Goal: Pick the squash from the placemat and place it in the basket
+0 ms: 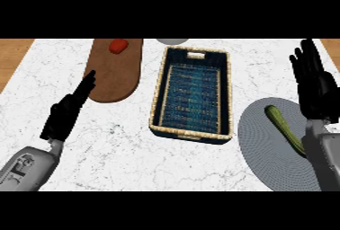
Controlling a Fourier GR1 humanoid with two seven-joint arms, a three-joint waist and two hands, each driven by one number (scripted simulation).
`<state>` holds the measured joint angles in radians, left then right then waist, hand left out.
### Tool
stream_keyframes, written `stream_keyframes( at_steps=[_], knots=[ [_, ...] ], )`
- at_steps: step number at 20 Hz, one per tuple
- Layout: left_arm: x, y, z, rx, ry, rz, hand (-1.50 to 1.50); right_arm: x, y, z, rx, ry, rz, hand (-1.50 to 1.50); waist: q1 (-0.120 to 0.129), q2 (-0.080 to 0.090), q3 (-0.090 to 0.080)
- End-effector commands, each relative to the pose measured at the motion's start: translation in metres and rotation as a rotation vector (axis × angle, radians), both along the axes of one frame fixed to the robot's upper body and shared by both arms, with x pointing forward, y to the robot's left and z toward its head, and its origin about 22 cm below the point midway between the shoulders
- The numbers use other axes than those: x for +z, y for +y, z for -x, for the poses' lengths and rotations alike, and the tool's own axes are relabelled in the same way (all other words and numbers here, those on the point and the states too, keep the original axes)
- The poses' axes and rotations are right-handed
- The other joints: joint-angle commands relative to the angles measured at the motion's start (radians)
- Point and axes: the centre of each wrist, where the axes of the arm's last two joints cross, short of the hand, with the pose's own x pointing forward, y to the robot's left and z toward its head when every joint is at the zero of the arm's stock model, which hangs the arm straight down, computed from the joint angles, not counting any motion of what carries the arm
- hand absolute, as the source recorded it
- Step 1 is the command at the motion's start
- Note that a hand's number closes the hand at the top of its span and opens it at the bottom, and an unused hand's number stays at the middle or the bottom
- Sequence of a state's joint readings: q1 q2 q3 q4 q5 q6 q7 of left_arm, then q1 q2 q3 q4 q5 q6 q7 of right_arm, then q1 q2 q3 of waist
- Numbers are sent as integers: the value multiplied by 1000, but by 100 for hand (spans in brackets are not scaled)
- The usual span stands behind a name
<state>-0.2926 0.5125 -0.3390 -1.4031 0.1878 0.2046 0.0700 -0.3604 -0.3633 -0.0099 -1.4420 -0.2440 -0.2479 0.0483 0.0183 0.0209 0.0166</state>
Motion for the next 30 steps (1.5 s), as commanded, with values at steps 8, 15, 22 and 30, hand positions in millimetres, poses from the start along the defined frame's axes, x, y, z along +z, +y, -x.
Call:
stream_keyframes(
  at_steps=[8,15,22,30],
  knots=[
    [42,-2,-15,-32,-211,-4,0,-38,113,28,1013,112,-318,150,54,-16,-8],
    [27,41,17,51,-193,-28,0,4,63,96,1003,-32,-11,-150,-29,-36,-18],
    [22,27,8,34,-199,-24,0,113,7,55,739,-97,727,-150,-19,-27,-20],
    [25,20,3,-11,-216,-5,0,181,-5,48,1006,158,1332,-150,20,-11,-19]
  ],
)
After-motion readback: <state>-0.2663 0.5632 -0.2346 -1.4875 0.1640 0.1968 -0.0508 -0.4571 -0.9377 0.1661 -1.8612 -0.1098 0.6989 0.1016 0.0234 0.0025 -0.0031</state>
